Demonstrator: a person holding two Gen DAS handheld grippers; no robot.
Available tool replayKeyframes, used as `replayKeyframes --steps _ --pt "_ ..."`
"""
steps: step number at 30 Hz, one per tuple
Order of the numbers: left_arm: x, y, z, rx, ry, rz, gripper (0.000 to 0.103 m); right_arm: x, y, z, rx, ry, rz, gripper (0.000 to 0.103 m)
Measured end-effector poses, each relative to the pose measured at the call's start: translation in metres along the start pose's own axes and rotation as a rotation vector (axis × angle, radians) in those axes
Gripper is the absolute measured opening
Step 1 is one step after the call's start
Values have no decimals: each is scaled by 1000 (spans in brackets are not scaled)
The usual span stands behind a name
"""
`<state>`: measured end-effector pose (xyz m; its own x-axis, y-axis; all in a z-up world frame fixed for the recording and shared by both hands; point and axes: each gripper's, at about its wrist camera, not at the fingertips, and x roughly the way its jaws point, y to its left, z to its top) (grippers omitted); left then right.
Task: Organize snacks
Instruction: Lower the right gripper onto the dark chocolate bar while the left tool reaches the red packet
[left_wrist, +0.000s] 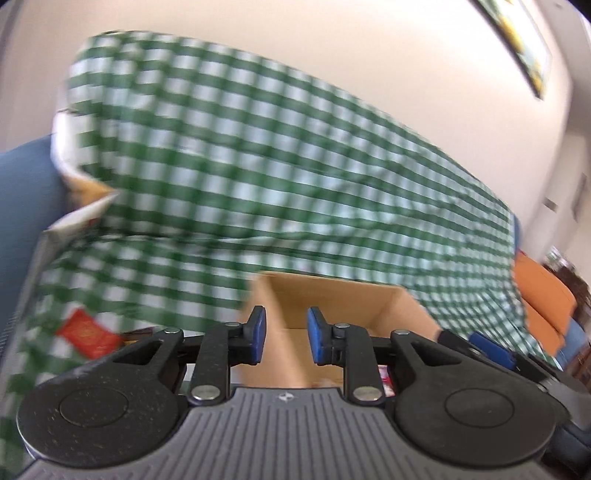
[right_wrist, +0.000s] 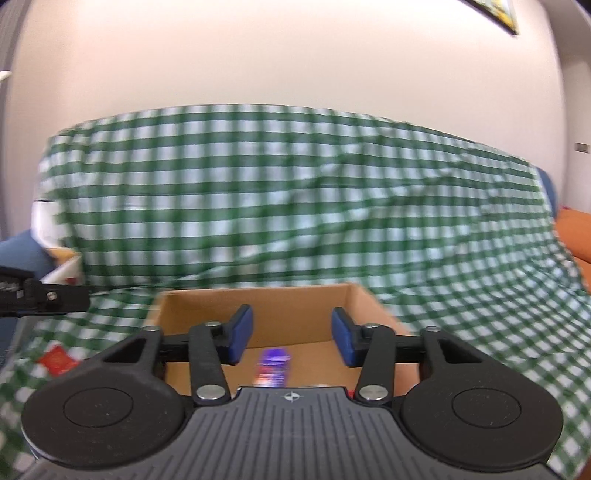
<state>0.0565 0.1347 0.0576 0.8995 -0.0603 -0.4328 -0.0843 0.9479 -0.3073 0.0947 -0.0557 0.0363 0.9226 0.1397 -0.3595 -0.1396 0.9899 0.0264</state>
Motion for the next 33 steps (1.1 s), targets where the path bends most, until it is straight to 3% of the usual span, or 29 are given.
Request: replayKeyframes --steps 3,14,21,26,30,33 --pt "-2 39 -3 -43 8 60 22 -6 28 -2 -26 -13 75 34" --pt "10 147 -16 -213 50 195 18 -10 132 -16 -127 -4 280 33" --pt "37 173 -24 -243 107 258 18 27 179 -32 -159 95 303 35" --pt "52 180 -26 -195 120 307 21 71 193 -45 -131 195 249 51" --pt "65 184 -26 -147 125 340 39 106 197 -48 -82 271 225 68" --pt "74 185 -25 -138 126 353 45 125 200 -55 -83 313 220 73"
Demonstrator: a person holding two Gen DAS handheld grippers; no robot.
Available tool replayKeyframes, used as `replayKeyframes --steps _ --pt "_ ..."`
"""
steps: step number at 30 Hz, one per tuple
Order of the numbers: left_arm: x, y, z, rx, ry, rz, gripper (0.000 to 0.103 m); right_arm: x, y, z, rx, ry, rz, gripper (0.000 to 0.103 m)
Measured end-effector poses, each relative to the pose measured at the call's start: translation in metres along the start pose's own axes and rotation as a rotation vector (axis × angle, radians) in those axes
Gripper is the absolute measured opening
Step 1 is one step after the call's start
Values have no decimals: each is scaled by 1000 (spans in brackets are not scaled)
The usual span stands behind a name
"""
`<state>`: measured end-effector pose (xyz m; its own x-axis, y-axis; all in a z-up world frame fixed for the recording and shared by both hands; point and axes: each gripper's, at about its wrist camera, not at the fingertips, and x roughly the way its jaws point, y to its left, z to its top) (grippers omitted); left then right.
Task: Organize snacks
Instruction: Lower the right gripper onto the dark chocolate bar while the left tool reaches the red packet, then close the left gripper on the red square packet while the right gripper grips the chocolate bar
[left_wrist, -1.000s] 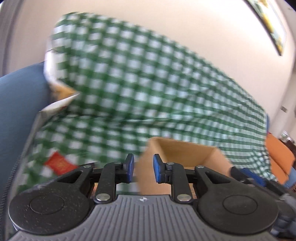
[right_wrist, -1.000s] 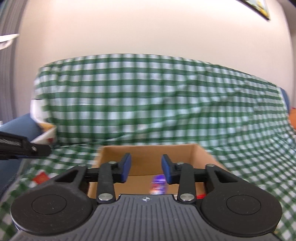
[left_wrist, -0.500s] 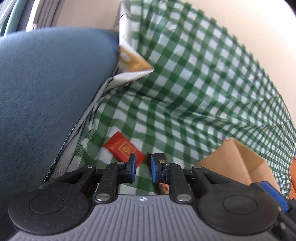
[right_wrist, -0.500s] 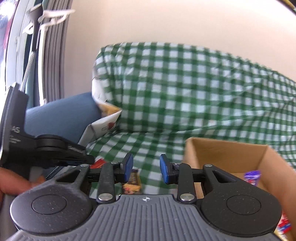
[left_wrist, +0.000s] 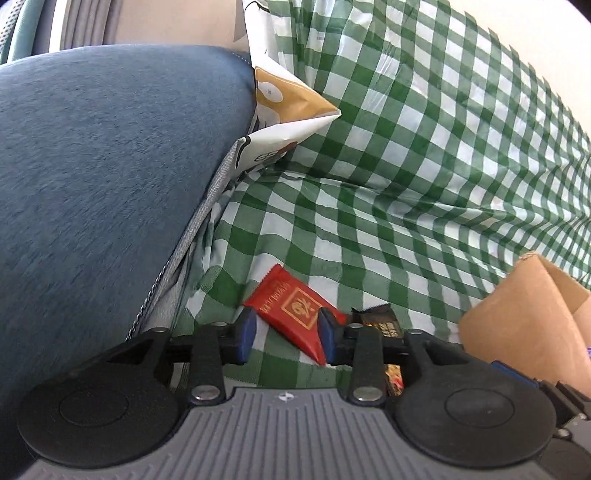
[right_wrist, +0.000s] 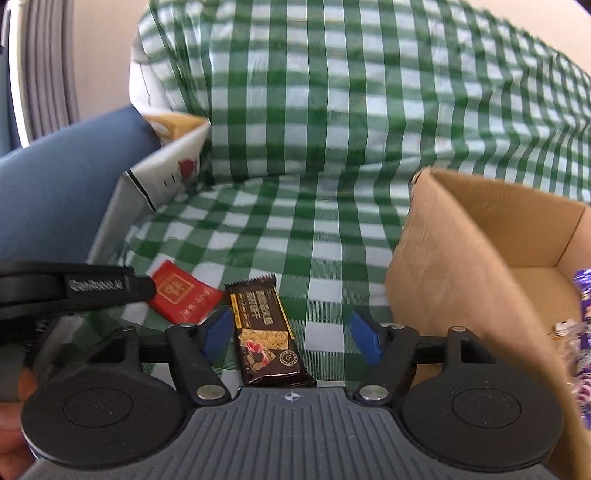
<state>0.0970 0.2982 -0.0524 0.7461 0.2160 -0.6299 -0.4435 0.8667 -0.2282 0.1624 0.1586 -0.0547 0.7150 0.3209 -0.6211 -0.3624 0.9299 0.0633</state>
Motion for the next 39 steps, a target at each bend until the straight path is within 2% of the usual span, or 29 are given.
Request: replayKeyframes --steps 5,8,10,11,12,15,16,18,23,24,25,27,28,32,35,37,39 --pt "14 -2 4 12 -2 15 54 25 -3 -12 0 72 21 74" --pt "20 -6 6 36 -8 25 63 34 -5 -18 -2 114 44 68" --pt "25 -8 7 48 -11 34 72 34 -7 -20 1 121 61 52" --pt "28 -9 8 53 -8 41 79 33 -6 -21 -10 115 62 51" --pt "30 -10 7 58 -5 51 83 30 -5 -21 -22 101 57 44" --pt "38 -15 7 77 6 67 85 21 -6 -19 -24 64 39 39" --pt "40 -17 8 88 6 73 85 17 -6 -19 -20 59 27 26" --pt "44 -22 8 116 4 82 92 11 -7 -19 -8 59 -13 11" --pt "57 -35 2 216 34 128 95 7 -9 -23 -5 78 -72 12" --pt "59 -36 0 229 44 132 95 9 -11 -23 6 85 -77 21" --pt "63 -38 -2 241 57 135 95 11 -14 -23 10 85 -92 39" --pt "68 -40 -5 261 79 133 95 15 -17 -21 14 77 -106 53" --pt "70 -41 -7 272 85 136 95 19 -17 -20 10 80 -92 55" --pt "72 -41 -8 274 91 134 96 32 -14 -22 -23 109 -81 56" --pt "74 -42 -8 283 93 131 93 35 -17 -23 -3 129 -64 54" --pt "73 -43 -8 287 88 126 87 35 -17 -23 3 130 -40 41" --pt "71 -42 -7 282 86 131 82 33 -14 -22 -7 123 -28 41"
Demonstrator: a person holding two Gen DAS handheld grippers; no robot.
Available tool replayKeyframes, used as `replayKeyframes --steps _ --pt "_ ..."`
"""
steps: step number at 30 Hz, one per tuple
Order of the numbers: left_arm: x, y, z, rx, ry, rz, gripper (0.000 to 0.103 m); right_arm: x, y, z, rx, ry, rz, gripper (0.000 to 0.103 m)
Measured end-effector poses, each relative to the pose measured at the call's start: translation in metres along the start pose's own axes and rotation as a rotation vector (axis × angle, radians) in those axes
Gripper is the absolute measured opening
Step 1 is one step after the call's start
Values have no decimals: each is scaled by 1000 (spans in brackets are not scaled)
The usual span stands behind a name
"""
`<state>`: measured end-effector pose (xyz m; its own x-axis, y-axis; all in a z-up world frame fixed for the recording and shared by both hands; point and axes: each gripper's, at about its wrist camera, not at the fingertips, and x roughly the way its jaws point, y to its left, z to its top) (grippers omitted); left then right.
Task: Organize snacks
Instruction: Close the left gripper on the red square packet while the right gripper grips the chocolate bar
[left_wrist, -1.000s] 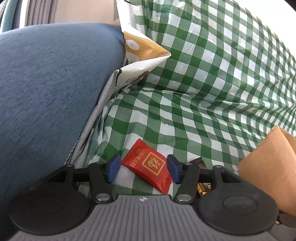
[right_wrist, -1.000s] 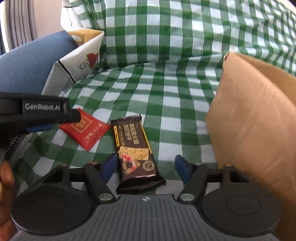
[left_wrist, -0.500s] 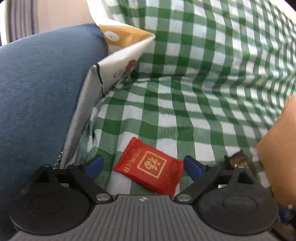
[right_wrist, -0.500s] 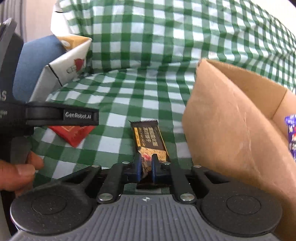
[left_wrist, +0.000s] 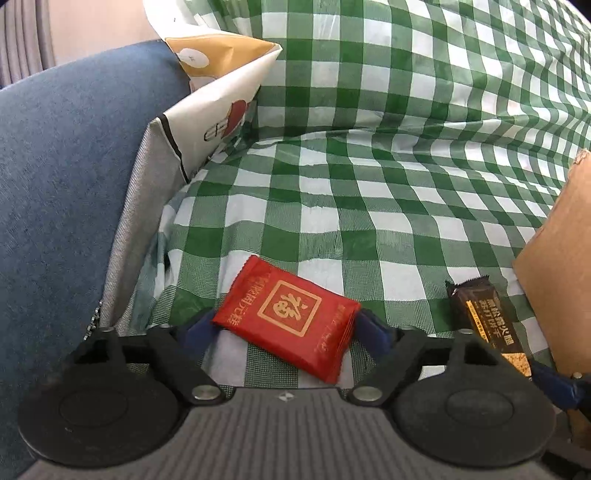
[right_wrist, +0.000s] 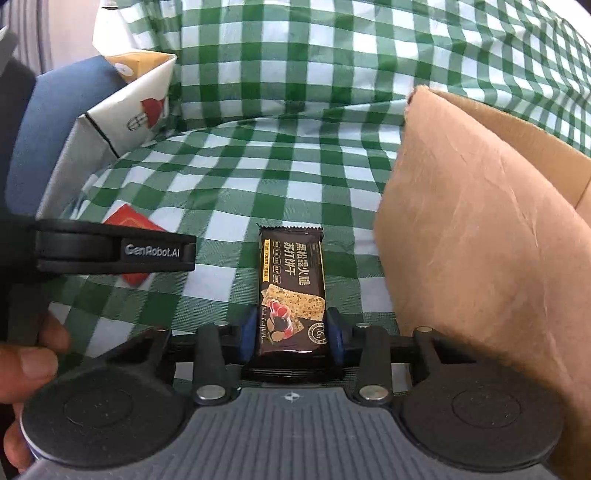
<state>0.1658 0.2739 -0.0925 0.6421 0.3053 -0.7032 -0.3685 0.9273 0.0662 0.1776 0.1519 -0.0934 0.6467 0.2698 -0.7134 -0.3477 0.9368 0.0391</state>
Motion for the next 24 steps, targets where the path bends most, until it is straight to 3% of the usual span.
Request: replayKeyframes --steps 1,3,6,12,24 --pt "-2 2 -1 -11 0 -2 80 -2 1 0 -2 -6 6 40" --pt "-5 6 2 -32 -12 7 63 -6 3 0 1 -17 21 40" --pt "-11 16 8 -87 -22 -2 45 -12 6 1 -9 -37 28 40" --pt "-19 28 12 -156 -21 -25 26 -17 5 1 -2 -39 32 40" --pt "-48 35 23 -210 -57 -52 7 -24 4 4 17 -45 34 40"
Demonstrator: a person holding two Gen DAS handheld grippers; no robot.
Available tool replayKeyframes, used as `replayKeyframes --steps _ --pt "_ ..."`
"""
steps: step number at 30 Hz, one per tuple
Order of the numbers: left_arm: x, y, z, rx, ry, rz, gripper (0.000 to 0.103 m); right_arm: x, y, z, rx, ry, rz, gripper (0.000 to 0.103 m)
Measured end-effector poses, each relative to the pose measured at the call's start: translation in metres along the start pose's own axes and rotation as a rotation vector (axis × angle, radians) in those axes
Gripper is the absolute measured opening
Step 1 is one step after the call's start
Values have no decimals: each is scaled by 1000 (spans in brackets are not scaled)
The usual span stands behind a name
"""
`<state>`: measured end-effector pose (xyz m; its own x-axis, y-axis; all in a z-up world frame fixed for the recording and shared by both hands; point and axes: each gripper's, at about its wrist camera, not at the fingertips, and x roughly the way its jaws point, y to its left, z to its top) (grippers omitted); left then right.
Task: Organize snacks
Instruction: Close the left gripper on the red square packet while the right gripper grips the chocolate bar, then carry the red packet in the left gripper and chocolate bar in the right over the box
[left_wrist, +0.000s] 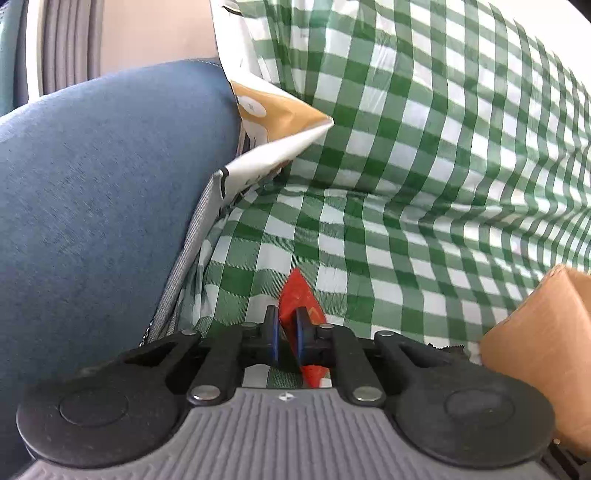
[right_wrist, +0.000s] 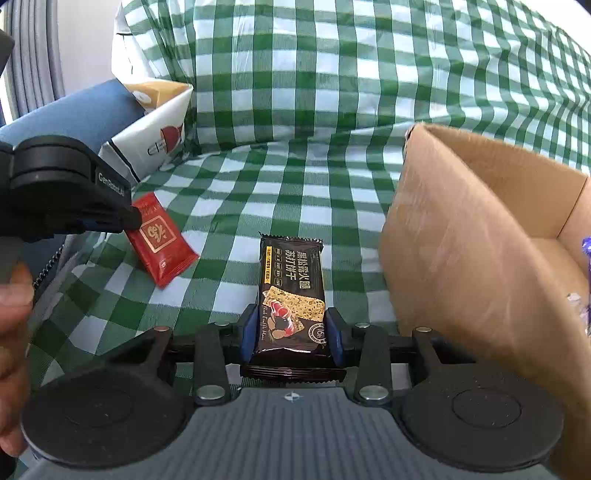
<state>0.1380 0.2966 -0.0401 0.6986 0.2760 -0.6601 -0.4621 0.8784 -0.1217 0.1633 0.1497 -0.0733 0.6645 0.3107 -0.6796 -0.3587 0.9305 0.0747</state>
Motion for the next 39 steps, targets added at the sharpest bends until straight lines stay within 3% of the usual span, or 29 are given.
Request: replayKeyframes --steps 13,21,32,36,39 --pt "-61 -1 5 -48 -53 -69 2 -42 -2 3 -43 -34 44 40" --pt "-115 5 -13 -79 -54 -76 2 -107 -19 9 -80 -90 98 40" --pt "-192 -13 -41 -39 -90 -111 2 -199 -107 22 -126 -250 139 40" --pt "-205 -29 -39 -10 -106 -125 2 -210 -141 14 -140 -297 106 40" --pt "-207 -43 -38 10 -109 -134 2 -208 -166 4 -83 -277 82 40"
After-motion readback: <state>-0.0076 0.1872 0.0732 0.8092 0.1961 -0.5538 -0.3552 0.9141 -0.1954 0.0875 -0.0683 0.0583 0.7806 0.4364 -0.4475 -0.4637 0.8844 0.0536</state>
